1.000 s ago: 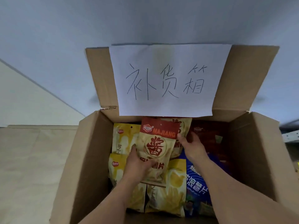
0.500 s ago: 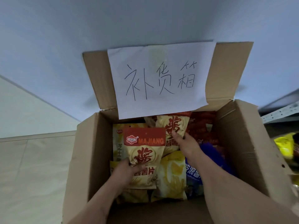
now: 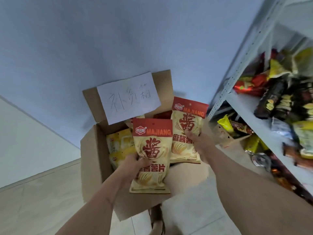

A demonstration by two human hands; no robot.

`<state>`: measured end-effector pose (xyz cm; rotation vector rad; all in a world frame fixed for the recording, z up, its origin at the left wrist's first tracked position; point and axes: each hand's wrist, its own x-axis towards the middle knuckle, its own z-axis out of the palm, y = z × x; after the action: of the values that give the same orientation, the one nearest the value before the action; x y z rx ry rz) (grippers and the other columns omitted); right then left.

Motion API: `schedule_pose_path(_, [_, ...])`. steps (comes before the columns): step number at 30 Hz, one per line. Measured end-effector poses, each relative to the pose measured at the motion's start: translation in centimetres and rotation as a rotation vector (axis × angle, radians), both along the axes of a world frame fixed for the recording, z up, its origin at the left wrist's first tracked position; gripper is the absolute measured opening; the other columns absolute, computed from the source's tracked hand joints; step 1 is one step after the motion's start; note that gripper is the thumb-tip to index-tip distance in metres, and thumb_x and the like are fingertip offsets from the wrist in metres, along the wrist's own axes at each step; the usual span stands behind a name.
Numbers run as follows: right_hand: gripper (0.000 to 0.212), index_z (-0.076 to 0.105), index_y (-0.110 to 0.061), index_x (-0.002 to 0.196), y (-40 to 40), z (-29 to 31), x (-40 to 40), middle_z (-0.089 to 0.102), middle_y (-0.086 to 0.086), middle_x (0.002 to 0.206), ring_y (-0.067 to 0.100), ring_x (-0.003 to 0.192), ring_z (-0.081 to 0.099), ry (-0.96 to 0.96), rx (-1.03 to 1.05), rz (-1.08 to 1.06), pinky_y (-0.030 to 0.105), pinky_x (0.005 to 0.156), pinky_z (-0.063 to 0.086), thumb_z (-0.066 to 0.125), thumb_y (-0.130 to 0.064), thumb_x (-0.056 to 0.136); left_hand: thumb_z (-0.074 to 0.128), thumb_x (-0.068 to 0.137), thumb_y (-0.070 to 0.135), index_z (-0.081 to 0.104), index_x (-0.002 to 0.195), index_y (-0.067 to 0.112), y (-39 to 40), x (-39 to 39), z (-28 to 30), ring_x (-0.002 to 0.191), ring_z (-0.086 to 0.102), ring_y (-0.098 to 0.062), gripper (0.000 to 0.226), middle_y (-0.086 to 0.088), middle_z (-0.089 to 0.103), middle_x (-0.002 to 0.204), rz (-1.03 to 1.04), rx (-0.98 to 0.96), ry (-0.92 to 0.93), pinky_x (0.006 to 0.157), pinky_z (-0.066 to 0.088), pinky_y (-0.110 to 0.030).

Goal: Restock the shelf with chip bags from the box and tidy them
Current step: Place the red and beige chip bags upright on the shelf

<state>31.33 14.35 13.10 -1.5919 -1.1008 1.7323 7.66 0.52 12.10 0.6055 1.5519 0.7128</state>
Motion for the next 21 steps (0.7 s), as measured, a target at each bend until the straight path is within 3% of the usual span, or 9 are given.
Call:
schedule_pose_path(2, [0.010,0.071,-0.032,0.098,-2.9,2.5,3.8,0.078,0.005,0.098,0.035,0.094,0.073,0.014,0.027,-0.073,0.059,0.088,0.057,0.075,-0.028,0.089,0.081,0.084,0.019,0.064,0.126,0.014,-1.8,3.1,2.7,0.102,0.075,-0.026,0.046,-0.005,0.078,0.113,-0.105,0.023,0.009,0.094,0.059,-0.048])
schedule_pose_path(3, [0.012,0.069,-0.033,0.097,-4.4,3.8,5.7,0.078,0.007,0.100,0.041,0.097,0.072,0.012,0.043,-0.120,0.061,0.085,0.056,0.074,-0.025,0.090,0.082,0.081,0.020,0.064,0.126,0.014,-2.7,4.7,3.8,0.104,0.075,-0.027,0.049,-0.005,0.078,0.114,-0.151,0.031,-0.005,0.097,0.057,-0.050])
schedule_pose_path(5, [0.016,0.064,-0.023,0.106,-7.2,6.9,9.4,0.077,0.009,0.099,0.033,0.084,0.075,0.029,0.045,-0.247,0.040,0.064,0.060,0.072,-0.020,0.092,0.079,0.083,0.020,0.067,0.124,0.019,-4.3,8.1,6.1,0.107,0.074,-0.026,0.043,-0.002,0.077,0.116,-0.250,0.050,-0.009,0.101,0.053,-0.053])
schedule_pose_path(7, [0.024,0.065,-0.012,0.112,-10.2,9.4,13.0,0.077,0.006,0.095,0.021,0.071,0.073,0.013,0.055,-0.345,0.030,0.052,0.056,0.072,-0.023,0.091,0.072,0.091,0.014,0.067,0.124,0.019,-5.5,11.1,8.2,0.108,0.073,-0.026,0.033,-0.003,0.077,0.116,-0.371,0.080,-0.022,0.101,0.052,-0.052])
schedule_pose_path(9, [0.029,0.068,-0.011,0.109,-13.2,11.4,16.8,0.077,0.006,0.096,0.023,0.073,0.071,-0.024,0.091,-0.429,0.029,0.053,0.052,0.076,-0.030,0.088,0.071,0.092,0.014,0.066,0.123,0.018,-6.4,14.0,9.9,0.108,0.073,-0.027,0.032,-0.004,0.077,0.116,-0.473,0.097,-0.040,0.102,0.052,-0.056])
schedule_pose_path(13, [0.019,0.070,-0.016,0.096,-19.4,15.3,24.0,0.076,0.009,0.100,0.037,0.089,0.070,-0.078,0.176,-0.611,0.048,0.074,0.056,0.078,-0.030,0.086,0.079,0.085,0.016,0.069,0.120,0.019,-7.7,19.8,12.9,0.106,0.074,-0.027,0.036,-0.002,0.078,0.113,-0.596,0.147,-0.044,0.102,0.052,-0.058])
schedule_pose_path(18, [0.020,0.068,-0.019,0.097,-26.9,18.9,32.7,0.076,0.003,0.097,0.023,0.080,0.071,-0.125,0.249,-0.793,0.034,0.063,0.055,0.078,-0.032,0.086,0.078,0.087,0.019,0.070,0.116,0.016,-10.1,28.6,16.0,0.106,0.074,-0.023,0.030,0.000,0.079,0.110,-0.784,0.241,-0.077,0.100,0.053,-0.047])
schedule_pose_path(21, [0.028,0.070,-0.018,0.102,-31.3,20.2,38.4,0.078,0.001,0.097,0.023,0.087,0.075,-0.126,0.273,-0.868,0.038,0.075,0.060,0.080,-0.035,0.083,0.076,0.087,0.014,0.069,0.115,0.015,-12.1,34.6,17.2,0.106,0.074,-0.024,0.029,-0.002,0.079,0.109,-0.846,0.276,-0.125,0.094,0.055,-0.042])
